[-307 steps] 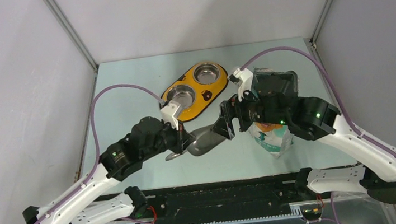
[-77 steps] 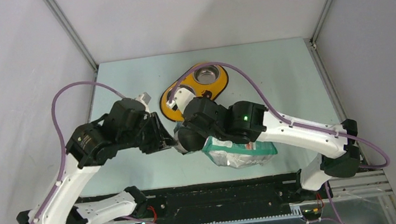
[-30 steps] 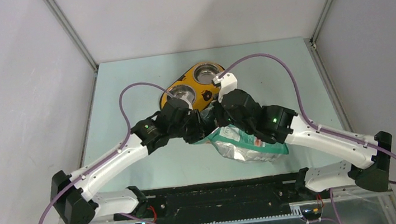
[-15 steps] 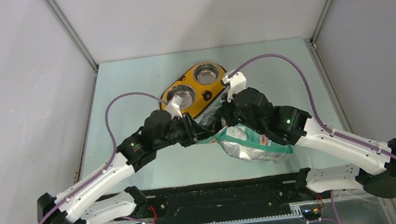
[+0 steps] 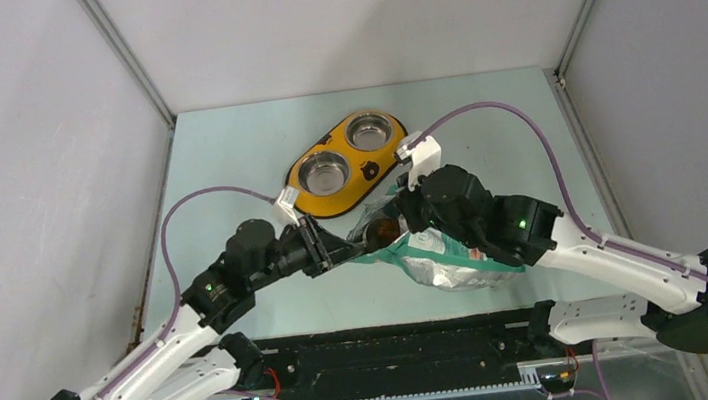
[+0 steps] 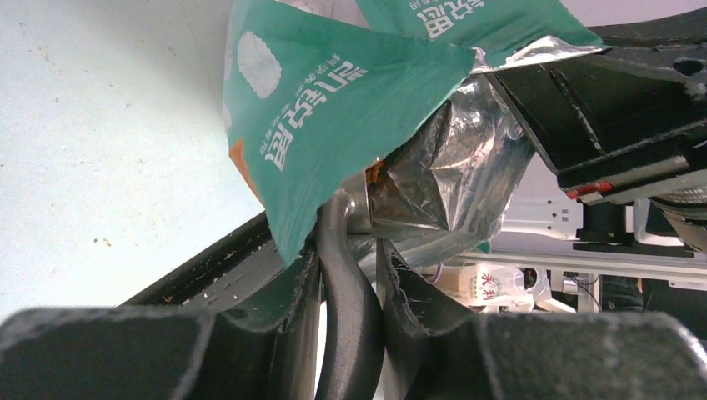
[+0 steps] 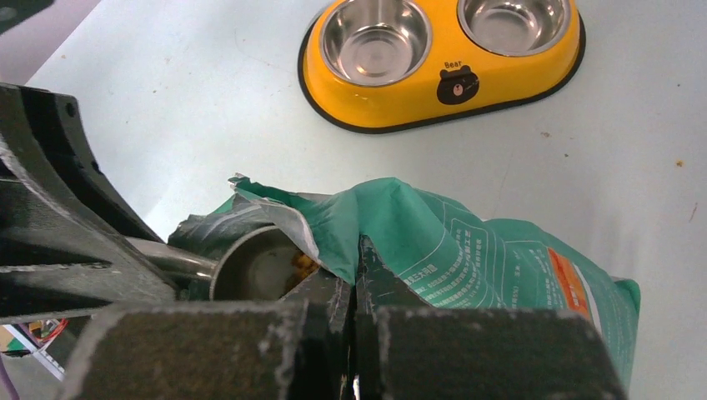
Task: Serve the pet food
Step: Collect the pet food from the pet food bag.
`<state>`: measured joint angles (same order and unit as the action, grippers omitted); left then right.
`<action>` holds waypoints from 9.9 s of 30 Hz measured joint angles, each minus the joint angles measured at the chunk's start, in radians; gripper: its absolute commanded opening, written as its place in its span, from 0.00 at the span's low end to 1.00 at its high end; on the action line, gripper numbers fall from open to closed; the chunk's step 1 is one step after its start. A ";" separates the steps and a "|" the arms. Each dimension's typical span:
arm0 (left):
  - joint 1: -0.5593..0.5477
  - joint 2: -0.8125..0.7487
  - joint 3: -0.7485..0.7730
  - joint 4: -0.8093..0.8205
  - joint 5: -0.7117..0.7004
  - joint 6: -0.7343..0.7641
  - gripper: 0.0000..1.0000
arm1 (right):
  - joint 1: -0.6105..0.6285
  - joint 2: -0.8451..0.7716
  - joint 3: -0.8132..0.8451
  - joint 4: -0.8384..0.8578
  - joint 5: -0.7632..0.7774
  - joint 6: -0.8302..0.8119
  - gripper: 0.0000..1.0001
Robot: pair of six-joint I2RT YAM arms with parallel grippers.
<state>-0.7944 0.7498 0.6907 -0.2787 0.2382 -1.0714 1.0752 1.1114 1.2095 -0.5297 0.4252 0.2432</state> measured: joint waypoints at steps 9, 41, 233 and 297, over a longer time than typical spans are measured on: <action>0.023 -0.130 -0.021 -0.068 -0.009 -0.006 0.00 | 0.015 -0.010 -0.001 -0.006 0.021 -0.021 0.00; 0.069 -0.149 0.043 -0.202 0.021 -0.218 0.00 | 0.197 -0.014 -0.004 -0.016 0.161 -0.328 0.00; 0.477 -0.446 0.206 -0.484 0.185 -0.054 0.00 | 0.195 0.144 0.220 -0.157 0.177 -0.558 0.00; 0.472 -0.747 -0.321 0.059 0.153 -0.436 0.00 | 0.185 0.074 0.211 -0.162 0.293 -0.490 0.00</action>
<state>-0.3222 0.0025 0.3698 -0.2195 0.3916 -1.5078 1.2606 1.1854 1.4204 -0.6914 0.7181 -0.2470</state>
